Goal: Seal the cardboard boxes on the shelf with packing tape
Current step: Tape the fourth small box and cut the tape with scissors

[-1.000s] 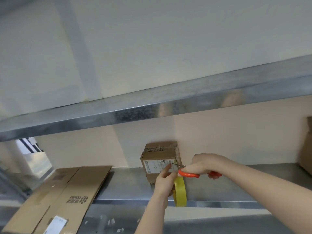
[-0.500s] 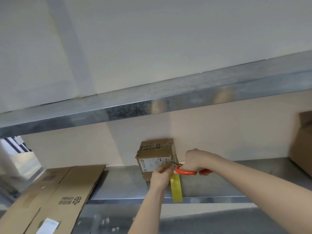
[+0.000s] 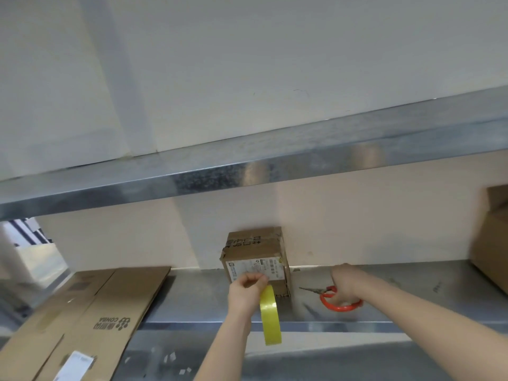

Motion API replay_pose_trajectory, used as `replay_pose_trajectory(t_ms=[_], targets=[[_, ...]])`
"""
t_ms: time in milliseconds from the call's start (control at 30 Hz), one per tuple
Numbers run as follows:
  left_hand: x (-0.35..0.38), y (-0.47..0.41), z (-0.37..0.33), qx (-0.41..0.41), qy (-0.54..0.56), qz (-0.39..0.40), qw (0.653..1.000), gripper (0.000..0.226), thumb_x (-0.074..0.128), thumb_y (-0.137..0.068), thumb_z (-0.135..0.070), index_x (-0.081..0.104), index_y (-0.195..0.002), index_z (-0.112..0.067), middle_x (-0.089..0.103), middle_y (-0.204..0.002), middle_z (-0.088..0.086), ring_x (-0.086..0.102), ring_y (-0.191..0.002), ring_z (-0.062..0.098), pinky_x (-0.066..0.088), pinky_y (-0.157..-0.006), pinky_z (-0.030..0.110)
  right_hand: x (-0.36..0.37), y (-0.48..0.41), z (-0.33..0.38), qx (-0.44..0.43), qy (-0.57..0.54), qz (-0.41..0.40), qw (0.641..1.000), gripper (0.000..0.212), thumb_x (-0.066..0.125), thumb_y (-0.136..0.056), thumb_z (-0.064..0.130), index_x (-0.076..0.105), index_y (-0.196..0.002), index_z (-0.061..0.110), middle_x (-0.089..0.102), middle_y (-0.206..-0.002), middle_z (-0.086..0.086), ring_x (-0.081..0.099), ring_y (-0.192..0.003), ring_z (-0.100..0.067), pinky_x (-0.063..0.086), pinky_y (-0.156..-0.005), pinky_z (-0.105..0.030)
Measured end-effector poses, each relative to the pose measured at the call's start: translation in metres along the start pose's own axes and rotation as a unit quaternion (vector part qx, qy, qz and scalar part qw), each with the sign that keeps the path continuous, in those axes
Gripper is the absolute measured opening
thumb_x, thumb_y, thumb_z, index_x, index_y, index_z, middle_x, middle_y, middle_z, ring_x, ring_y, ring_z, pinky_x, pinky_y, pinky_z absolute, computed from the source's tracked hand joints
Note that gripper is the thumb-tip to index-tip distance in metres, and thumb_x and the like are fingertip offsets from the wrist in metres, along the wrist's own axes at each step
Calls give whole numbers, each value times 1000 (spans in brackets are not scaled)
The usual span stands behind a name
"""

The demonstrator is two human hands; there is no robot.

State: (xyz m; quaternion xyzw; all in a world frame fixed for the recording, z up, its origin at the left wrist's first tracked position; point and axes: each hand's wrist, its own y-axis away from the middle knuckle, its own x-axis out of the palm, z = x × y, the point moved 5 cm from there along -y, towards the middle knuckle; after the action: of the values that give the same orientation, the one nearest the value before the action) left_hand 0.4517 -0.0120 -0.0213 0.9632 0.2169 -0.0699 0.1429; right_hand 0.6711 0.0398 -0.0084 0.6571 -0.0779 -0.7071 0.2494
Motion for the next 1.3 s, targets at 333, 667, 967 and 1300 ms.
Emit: replay_pose_trajectory(t_ms=[333, 667, 967, 1300], targets=[[-19, -5, -18, 93, -28, 29, 995, 33, 67, -89, -20, 59, -121, -20, 63, -117, -3, 58, -108, 14, 45, -89, 28, -11, -23, 4, -44, -156, -155, 975, 20, 48, -91, 16, 54, -109, 20, 57, -112, -3, 54, -93, -20, 45, -76, -29], [-38, -4, -11, 50, -31, 80, 995, 32, 54, -97, -17, 51, -129, -19, 61, -122, 7, 59, -112, 23, 46, -97, 37, -52, -16, 48, -153, -269, -303, 902, 21, 47, -98, 23, 56, -117, 25, 56, -112, 3, 57, -98, -16, 48, -83, -32], [-41, -2, -28, 64, -7, 98, 993, 21, 53, -97, -12, 63, -111, -24, 65, -111, 6, 62, -106, 25, 49, -93, 39, -53, -24, 75, -226, -141, -244, 932, 38, 67, -89, 23, 63, -126, 16, 50, -142, 0, 41, -132, -17, 33, -102, -23], [-49, -9, -76, 82, 183, 94, 975, 22, 48, -98, -6, 62, -113, -12, 69, -99, 8, 64, -84, 21, 48, -75, 32, -51, -37, 87, -239, -102, -269, 927, 26, 71, -84, 21, 62, -106, 10, 64, -111, -5, 56, -104, -23, 37, -76, -28]])
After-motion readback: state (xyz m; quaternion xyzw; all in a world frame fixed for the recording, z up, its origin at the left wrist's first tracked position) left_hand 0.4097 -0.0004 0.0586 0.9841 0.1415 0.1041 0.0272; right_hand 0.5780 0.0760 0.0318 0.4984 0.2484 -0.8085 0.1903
